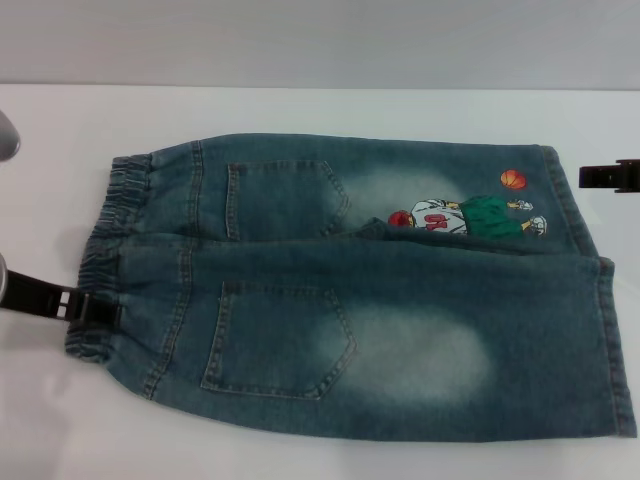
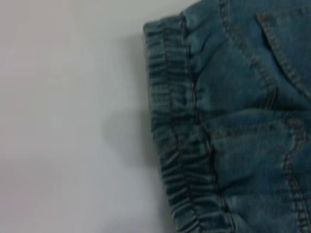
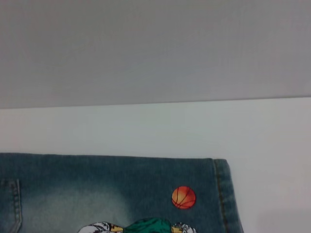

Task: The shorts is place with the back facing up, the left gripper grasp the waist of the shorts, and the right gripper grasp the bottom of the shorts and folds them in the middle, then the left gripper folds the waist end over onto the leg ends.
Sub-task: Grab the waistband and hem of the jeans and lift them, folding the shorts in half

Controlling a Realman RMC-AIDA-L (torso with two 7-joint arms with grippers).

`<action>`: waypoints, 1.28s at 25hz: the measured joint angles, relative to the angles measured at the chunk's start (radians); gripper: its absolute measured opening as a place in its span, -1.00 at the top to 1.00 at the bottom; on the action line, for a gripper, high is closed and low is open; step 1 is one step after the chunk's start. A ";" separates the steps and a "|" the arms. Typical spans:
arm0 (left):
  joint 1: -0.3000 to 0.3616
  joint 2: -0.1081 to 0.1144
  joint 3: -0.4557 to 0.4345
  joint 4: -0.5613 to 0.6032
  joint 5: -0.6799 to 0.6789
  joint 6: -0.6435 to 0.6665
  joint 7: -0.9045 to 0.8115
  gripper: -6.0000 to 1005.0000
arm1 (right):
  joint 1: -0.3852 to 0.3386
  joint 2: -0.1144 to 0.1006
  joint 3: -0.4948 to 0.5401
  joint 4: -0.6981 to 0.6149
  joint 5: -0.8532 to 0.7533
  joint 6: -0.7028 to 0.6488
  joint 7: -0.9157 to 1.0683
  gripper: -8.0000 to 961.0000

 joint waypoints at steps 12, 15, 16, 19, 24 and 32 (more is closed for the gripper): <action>-0.036 -0.001 0.003 0.086 0.000 -0.001 -0.005 -0.63 | 0.010 -0.003 -0.003 0.005 -0.001 -0.020 0.000 -0.54; -0.048 -0.001 0.008 0.117 0.000 0.000 -0.012 -0.63 | 0.013 -0.004 -0.003 0.008 -0.001 -0.022 0.000 -0.54; -0.051 -0.001 0.009 0.125 0.000 0.002 -0.013 -0.63 | 0.015 -0.004 -0.003 0.010 -0.001 -0.022 -0.001 -0.54; -0.060 -0.001 0.013 0.148 0.001 0.005 -0.014 -0.62 | 0.020 -0.004 -0.004 0.018 -0.001 -0.023 -0.002 -0.54; -0.064 -0.001 0.017 0.155 0.001 0.009 -0.017 -0.62 | 0.022 -0.005 -0.006 0.024 -0.002 -0.023 -0.007 -0.54; -0.069 -0.001 0.020 0.168 0.001 0.010 -0.019 -0.60 | 0.019 -0.004 -0.006 0.025 -0.002 -0.023 -0.018 -0.54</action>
